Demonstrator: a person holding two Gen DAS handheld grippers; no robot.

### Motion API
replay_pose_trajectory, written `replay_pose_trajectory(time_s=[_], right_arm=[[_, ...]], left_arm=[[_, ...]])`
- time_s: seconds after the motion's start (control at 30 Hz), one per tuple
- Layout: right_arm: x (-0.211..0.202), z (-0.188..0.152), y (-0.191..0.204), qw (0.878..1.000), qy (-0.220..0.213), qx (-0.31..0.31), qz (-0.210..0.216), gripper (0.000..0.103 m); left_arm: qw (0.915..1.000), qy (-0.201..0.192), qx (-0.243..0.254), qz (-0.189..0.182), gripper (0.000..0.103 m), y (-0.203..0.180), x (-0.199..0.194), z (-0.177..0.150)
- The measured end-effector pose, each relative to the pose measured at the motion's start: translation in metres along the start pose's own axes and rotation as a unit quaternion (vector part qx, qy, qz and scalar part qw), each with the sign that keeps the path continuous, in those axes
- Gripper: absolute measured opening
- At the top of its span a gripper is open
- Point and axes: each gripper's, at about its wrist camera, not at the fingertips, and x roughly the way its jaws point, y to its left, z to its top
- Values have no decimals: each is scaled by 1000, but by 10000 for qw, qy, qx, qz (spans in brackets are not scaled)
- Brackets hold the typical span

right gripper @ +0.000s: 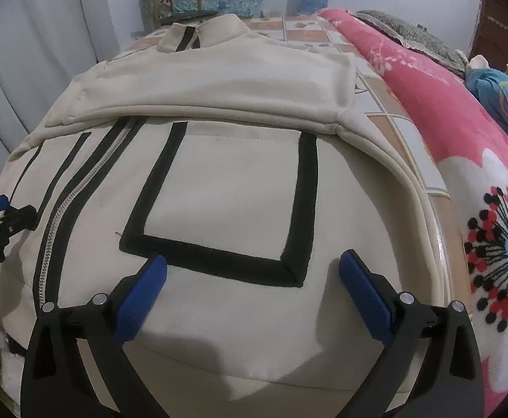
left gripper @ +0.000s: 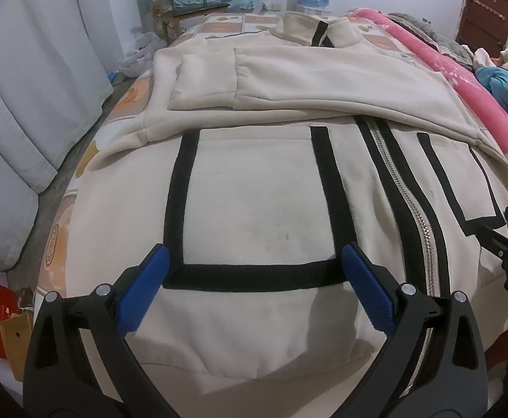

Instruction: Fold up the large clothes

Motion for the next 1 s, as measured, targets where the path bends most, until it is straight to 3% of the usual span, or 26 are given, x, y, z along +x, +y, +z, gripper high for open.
replay_pose_trajectory(time_s=[1.0], right_arm=[[-1, -2, 0, 10000, -81, -24, 28, 96]], left_arm=[[9989, 340, -279, 140, 96, 1, 3, 8]])
